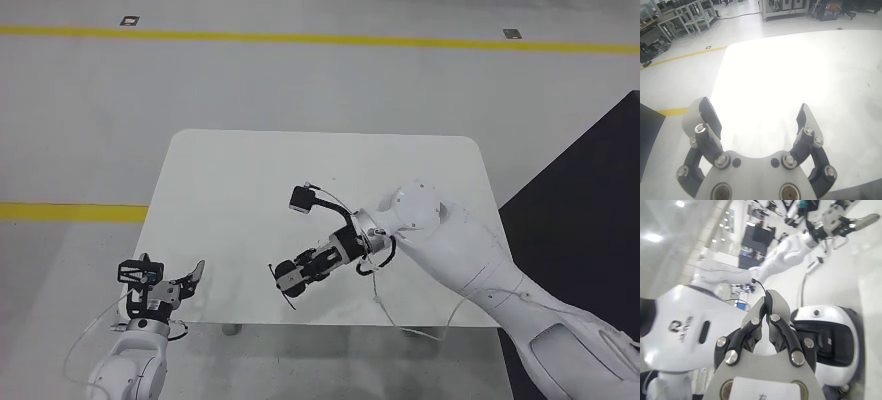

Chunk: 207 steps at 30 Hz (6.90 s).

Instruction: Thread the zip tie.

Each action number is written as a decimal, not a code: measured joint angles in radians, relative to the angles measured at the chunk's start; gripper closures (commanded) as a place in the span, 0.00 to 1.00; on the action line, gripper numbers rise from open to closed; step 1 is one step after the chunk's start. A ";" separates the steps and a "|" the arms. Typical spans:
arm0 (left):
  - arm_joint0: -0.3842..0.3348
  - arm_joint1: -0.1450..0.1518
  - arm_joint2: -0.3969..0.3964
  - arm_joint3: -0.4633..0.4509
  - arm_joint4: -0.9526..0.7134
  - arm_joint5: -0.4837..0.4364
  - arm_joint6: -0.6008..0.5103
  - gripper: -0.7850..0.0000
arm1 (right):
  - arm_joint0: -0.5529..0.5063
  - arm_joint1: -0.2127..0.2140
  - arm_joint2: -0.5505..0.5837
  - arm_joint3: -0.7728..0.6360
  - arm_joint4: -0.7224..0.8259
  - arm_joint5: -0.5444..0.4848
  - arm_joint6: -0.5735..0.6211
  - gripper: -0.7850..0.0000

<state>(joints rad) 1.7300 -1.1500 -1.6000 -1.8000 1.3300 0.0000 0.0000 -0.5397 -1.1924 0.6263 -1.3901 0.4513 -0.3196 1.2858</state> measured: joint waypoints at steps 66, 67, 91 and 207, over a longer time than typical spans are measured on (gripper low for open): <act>0.000 0.000 0.000 0.000 0.000 0.000 0.000 0.00 | -0.526 0.163 0.913 -0.960 -1.093 -0.665 -1.022 1.00; 0.000 0.000 0.000 0.000 0.000 0.000 0.000 0.00 | -0.529 0.162 0.924 -0.960 -1.124 -0.660 -1.039 1.00; 0.000 0.000 0.000 0.000 0.000 0.000 0.000 0.00 | -0.282 0.142 0.629 -0.960 -1.575 -0.610 -1.092 1.00; 0.000 0.000 0.000 0.000 0.000 0.000 0.000 0.00 | -0.848 0.206 1.183 -0.776 -1.171 -0.143 -0.669 1.00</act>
<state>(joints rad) 1.7300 -1.1500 -1.6000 -1.8000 1.3300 0.0000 0.0000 -1.3873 -0.9863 1.8088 -2.1658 -0.7201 -0.4623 0.6173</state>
